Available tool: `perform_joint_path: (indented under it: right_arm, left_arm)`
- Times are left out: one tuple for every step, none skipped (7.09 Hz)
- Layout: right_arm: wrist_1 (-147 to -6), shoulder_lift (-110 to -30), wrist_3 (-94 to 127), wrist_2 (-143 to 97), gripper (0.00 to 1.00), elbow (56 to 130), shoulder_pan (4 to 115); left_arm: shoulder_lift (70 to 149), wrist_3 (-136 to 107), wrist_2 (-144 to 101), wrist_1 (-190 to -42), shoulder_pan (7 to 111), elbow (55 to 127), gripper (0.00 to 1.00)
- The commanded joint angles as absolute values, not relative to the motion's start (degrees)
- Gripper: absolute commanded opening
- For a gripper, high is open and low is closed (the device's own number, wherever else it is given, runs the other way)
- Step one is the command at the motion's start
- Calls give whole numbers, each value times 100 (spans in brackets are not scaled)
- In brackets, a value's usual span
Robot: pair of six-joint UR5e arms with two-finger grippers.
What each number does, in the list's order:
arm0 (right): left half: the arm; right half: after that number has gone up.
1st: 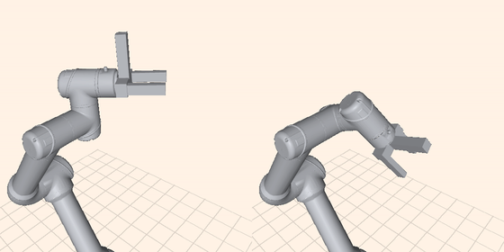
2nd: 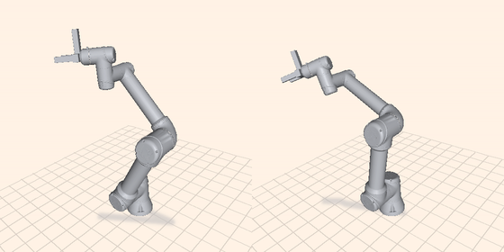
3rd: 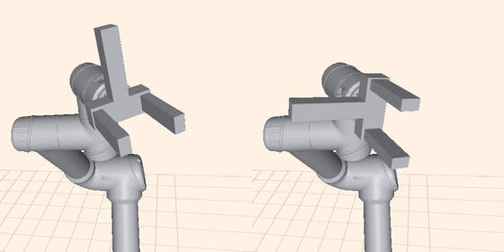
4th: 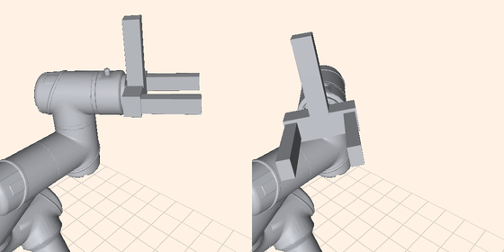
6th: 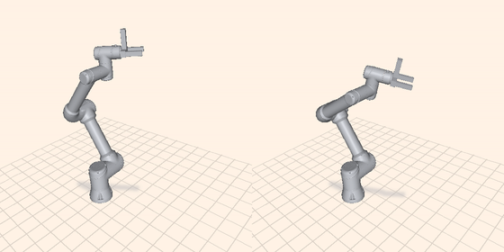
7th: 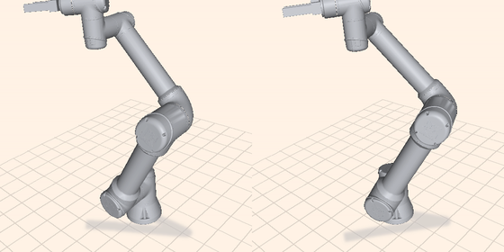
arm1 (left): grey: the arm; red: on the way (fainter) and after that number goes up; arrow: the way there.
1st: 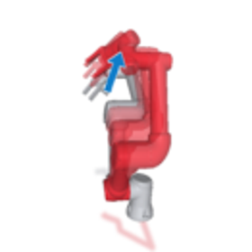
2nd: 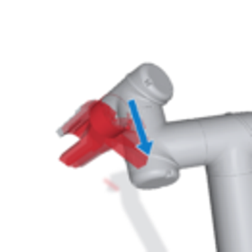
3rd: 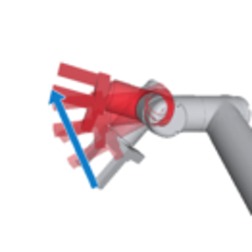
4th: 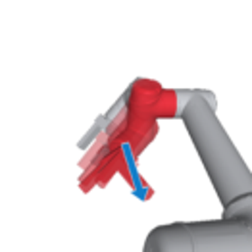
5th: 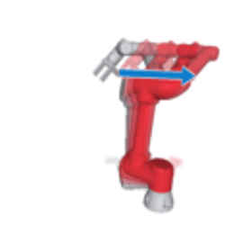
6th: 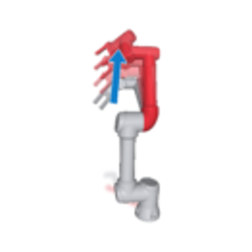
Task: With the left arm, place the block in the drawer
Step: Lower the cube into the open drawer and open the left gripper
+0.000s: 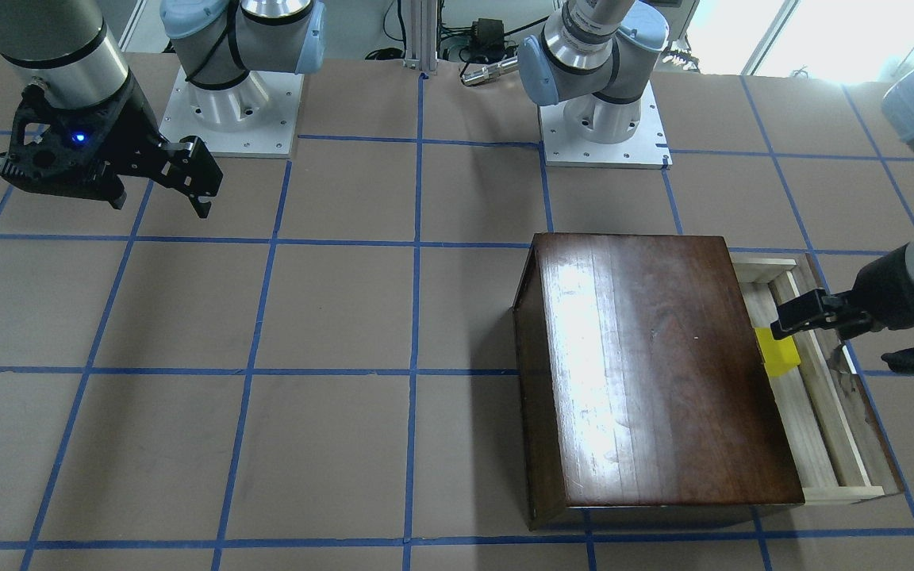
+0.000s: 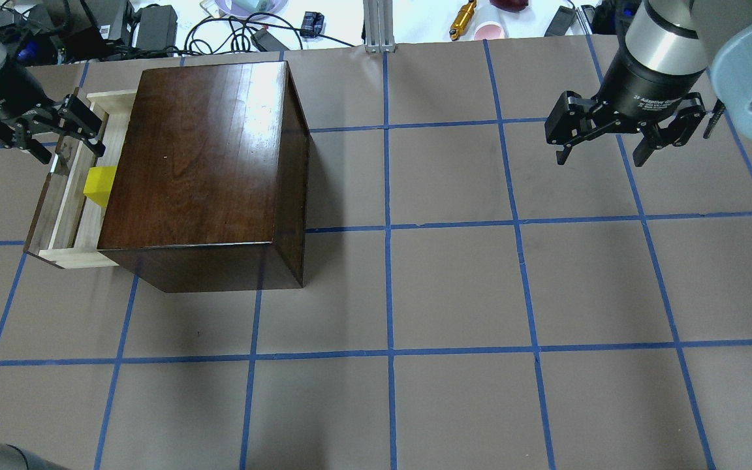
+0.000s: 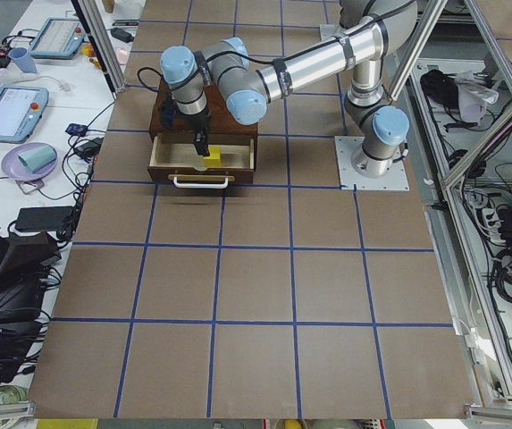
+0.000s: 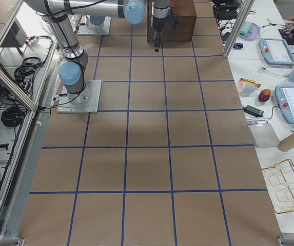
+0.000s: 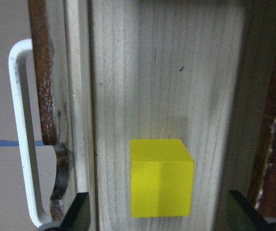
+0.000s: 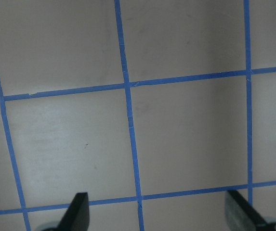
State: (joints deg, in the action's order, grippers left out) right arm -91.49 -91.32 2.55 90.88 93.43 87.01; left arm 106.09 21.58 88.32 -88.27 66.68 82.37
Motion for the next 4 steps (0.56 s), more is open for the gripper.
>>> perform_joint_path:
  right_arm:
    - [-9149, -9132, 255, 9088, 100, 9343, 8701]
    - [-9149, -9132, 255, 9088, 100, 9343, 8701]
    - [-9149, -9132, 255, 9088, 100, 9343, 8701]
    - [-9149, -9132, 255, 9088, 100, 9343, 8701]
  left_arm:
    - [10092, 2127, 8842, -9253, 6845, 8147, 100]
    - [9820, 2066, 8877, -9307, 6960, 8165, 100]
    - [9591, 1961, 8894, -9421, 7022, 8209, 100]
    - [9371, 1951, 8903, -9622, 7031, 8322, 100]
